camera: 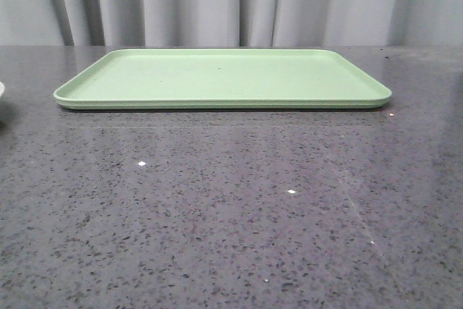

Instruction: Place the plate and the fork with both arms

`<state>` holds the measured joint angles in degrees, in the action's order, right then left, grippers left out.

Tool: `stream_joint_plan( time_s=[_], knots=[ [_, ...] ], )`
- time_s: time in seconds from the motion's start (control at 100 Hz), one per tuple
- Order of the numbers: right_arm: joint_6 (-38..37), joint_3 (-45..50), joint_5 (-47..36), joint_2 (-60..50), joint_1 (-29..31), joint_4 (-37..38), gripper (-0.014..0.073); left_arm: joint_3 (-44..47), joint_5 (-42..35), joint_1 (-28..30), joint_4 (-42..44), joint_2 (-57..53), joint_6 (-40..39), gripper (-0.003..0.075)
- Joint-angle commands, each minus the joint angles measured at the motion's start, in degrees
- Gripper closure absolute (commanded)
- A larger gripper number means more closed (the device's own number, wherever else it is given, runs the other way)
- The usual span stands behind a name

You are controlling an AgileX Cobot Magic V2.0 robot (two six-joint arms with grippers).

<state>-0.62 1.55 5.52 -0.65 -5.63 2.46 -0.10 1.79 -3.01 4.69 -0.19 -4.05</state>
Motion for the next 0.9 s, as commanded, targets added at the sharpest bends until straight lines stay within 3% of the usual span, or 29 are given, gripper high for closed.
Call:
stream_joint_plan(
  time_s=[0.0,0.68,0.89],
  knots=[
    [0.62,-0.33,-4.69,-1.23,0.32,-0.11,0.0713,0.78,-4.59,0.10,-0.14,-1.82,-0.74,0.0741],
    [0.62,-0.33,-4.77,-1.23,0.32,-0.11,0.0713,0.78,-4.59,0.10,-0.14,-1.82,-0.74,0.0741],
    [0.62,-0.92,-9.09,-1.23,0.32,-0.11,0.0713,-1.10,-6.01,0.10,-0.14,-1.82,-0.74,0.0741]
  ],
)
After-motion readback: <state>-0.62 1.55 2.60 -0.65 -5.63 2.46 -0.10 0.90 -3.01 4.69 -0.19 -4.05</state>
